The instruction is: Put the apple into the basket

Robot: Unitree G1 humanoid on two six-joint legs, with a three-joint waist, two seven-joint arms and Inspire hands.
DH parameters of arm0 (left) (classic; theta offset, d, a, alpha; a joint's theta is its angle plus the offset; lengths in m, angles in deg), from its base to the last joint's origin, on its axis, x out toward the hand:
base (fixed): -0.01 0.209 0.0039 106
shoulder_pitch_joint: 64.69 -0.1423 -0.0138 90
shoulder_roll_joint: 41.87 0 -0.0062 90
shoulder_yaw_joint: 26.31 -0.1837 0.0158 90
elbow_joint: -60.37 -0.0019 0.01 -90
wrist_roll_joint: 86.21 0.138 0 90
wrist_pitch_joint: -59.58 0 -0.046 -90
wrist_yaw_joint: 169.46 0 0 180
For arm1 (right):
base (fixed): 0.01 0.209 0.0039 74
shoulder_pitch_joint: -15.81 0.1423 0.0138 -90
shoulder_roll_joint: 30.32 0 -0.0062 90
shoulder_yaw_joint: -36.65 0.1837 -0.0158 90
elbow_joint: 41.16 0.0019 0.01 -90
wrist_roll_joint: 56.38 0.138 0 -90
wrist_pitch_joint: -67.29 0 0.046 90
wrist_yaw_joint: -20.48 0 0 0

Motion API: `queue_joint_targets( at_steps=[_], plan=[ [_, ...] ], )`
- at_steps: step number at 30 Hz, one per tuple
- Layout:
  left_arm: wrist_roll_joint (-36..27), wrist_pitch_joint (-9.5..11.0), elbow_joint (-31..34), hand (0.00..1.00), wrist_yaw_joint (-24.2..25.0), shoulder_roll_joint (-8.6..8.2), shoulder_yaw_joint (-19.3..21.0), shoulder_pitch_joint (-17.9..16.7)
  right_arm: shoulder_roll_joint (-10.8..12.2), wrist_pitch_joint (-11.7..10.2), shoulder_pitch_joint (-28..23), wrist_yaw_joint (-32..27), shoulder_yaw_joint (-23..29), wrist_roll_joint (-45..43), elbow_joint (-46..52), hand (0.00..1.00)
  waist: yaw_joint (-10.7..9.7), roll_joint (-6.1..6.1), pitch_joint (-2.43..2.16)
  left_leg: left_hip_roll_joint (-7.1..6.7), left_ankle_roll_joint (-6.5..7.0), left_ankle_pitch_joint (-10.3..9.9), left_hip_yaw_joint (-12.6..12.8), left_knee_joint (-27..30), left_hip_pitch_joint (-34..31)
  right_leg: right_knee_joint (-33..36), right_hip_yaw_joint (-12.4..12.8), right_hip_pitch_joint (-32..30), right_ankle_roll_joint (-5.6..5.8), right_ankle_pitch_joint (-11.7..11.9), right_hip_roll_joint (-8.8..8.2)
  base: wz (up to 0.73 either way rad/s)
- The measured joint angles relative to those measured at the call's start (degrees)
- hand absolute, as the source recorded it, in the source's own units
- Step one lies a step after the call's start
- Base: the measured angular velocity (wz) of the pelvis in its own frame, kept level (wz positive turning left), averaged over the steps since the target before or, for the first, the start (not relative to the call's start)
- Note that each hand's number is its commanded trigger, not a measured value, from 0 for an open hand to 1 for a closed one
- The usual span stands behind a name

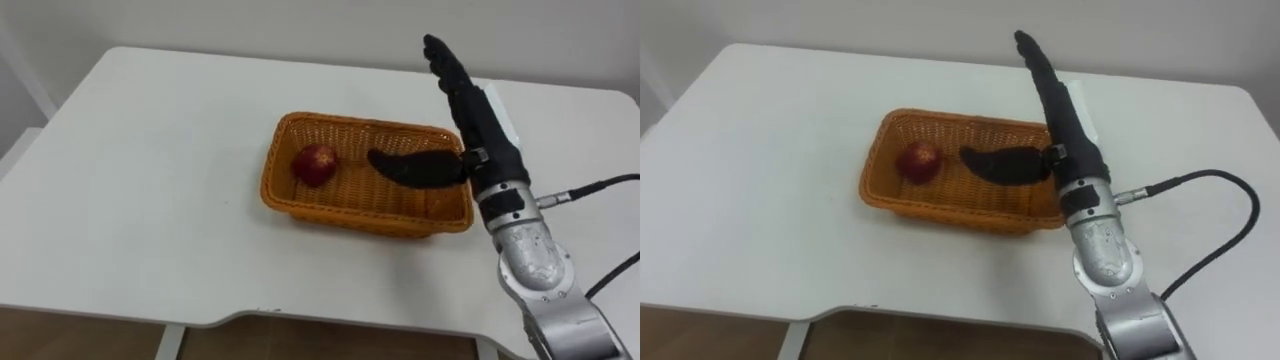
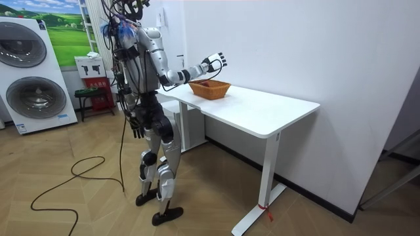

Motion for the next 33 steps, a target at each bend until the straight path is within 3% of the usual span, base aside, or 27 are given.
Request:
queue_joint_targets(
  at_steps=[3, 7, 11, 17, 19, 22, 26, 31, 33],
  plan=[
    [-1.00, 0.53, 0.00, 0.00, -0.05, -0.09, 0.64, -1.54, -0.05, -0.76, 0.01, -4.79, 5.33, 0.38, 2.30, 0.00, -0.37, -0.09, -0.04, 0.02, 0.01, 0.00, 0.57, -0.14, 0.79, 0.03, 0.46, 0.20, 0.00, 0.00, 0.04, -0.07],
    [-1.04, 1.82, 0.10, 0.00, -0.47, -0.14, 6.94, -3.24, -0.48, -3.60, 0.00, -13.48, 15.27, 0.41, 2.74, 0.00, -1.72, -0.55, 0.17, 0.00, 0.01, 0.00, 0.73, -0.19, 0.96, -0.05, 0.53, 0.59, 0.02, -0.02, 0.03, -0.02],
    [-1.01, 2.07, 0.18, 0.00, -1.56, -0.23, 8.12, -5.15, -2.19, -3.87, -0.12, -21.48, 22.06, 2.47, 2.73, 0.00, -3.42, -0.43, 0.28, -0.04, 0.01, 0.00, 1.14, -0.58, 1.21, -0.15, 0.86, 0.58, 0.04, -0.04, 0.10, -0.06],
    [-0.96, 1.42, 2.50, 0.00, -3.74, -0.23, 10.83, -6.23, -2.64, -4.83, -1.72, -34.12, 30.14, 8.91, -2.14, 0.00, -6.18, -0.88, 0.16, 0.06, -0.01, 0.01, 1.52, -1.03, 1.71, -0.97, 1.49, 0.94, 0.04, 0.01, 0.40, -0.03],
    [-0.91, 1.22, 4.14, 0.00, -4.17, -0.19, 11.93, -6.23, -2.58, -4.66, -3.73, -37.69, 33.34, 12.93, -6.32, 0.00, -6.44, -1.47, -0.20, 0.04, -0.01, 0.01, 1.54, -1.02, 1.52, -0.97, 1.46, 0.73, 0.05, 0.00, 0.37, 0.00],
    [-0.97, 0.76, 5.45, 0.00, -4.86, -0.21, 12.35, -6.18, -2.55, -4.37, -4.68, -40.18, 35.36, 20.84, -12.52, 0.00, -7.28, -1.26, -0.16, 0.06, -0.01, 0.00, 1.86, -1.04, 1.34, -0.92, 1.79, 0.35, 0.06, 0.01, 0.40, -0.04],
    [-0.69, -0.61, 5.64, 0.00, -5.17, -0.35, 13.03, -5.47, -2.15, -3.48, -6.10, -40.65, 35.58, 24.00, -22.86, 0.00, -7.92, -0.60, -0.12, 0.08, 0.00, 0.00, 2.11, -0.91, 0.87, -0.89, 1.97, -0.04, 0.06, 0.01, 0.40, -0.02],
    [-0.37, -3.38, 5.85, 0.00, -5.29, -0.73, 13.61, -5.02, -1.03, 0.42, -7.90, -36.30, 35.35, 32.33, -43.52, 0.00, -7.97, 0.46, -0.35, 0.06, 0.00, 0.00, 2.09, -0.75, 0.65, -0.94, 2.36, -0.14, 0.05, 0.01, 0.39, 0.00],
    [-0.24, -3.46, 5.85, 0.00, -5.26, -0.89, 14.78, -5.04, 0.11, 1.76, -8.00, -33.87, 35.36, 34.35, -52.39, 0.00, -7.61, 0.52, -0.32, 0.10, 0.00, 0.00, 2.10, -0.77, 0.97, -0.99, 2.47, 0.15, 0.00, -0.08, 0.45, 0.00]
  ],
)
